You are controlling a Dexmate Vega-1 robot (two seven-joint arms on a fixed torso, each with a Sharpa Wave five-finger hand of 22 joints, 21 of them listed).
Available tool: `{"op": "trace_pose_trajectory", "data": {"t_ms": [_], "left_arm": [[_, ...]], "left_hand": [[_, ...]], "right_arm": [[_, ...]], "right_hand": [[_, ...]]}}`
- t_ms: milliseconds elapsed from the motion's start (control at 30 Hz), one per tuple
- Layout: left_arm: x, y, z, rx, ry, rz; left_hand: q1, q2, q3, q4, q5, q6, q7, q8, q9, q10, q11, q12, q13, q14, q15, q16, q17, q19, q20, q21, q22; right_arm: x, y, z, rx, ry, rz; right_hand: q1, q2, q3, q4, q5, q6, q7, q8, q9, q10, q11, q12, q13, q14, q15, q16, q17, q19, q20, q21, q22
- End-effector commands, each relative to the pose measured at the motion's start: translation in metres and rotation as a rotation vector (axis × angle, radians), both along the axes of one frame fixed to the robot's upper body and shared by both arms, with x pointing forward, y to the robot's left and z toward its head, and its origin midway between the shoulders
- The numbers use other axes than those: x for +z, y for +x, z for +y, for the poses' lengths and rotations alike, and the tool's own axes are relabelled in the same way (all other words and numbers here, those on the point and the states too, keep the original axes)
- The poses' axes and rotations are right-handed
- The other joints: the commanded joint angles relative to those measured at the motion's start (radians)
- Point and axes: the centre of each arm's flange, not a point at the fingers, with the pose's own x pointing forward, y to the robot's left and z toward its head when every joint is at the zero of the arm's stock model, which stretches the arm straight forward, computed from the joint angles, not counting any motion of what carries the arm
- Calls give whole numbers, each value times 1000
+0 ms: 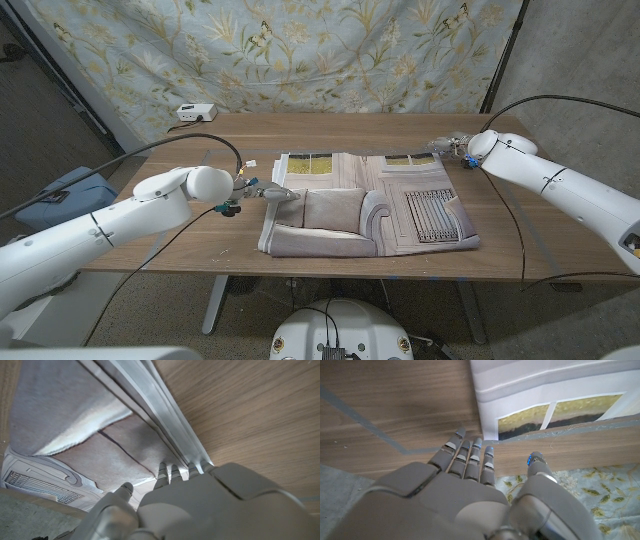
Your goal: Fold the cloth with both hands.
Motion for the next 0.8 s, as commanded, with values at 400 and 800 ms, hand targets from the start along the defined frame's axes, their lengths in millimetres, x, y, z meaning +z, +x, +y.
{"op": "trace_pose_trajectory", "data": {"t_ms": [400,800], "left_arm": [[-1,-1,6,1,-8,-8],[-2,0,6,-8,-7,-5]], "left_hand": [[2,7,2,-2,2,4,1,-6,3,1,-1,3,3,-30,-6,-1,-2,-87,-4,4,2],[3,7,5,-3,3,6,1,-6,3,0,-7,1,3,-29,-6,-1,-3,-88,-3,4,2]], "right_arm": [[-1,9,10,-20,-41,12],[-5,15,17,-28,-58,9]], "right_hand": [[23,4,-5,-4,9,55,5,16,6,74,-2,51,26,55,-21,23,19,21,3,10,7],[59,16,-12,-10,13,171,17,45,23,181,-8,170,100,169,-50,75,71,76,15,23,9]]}}
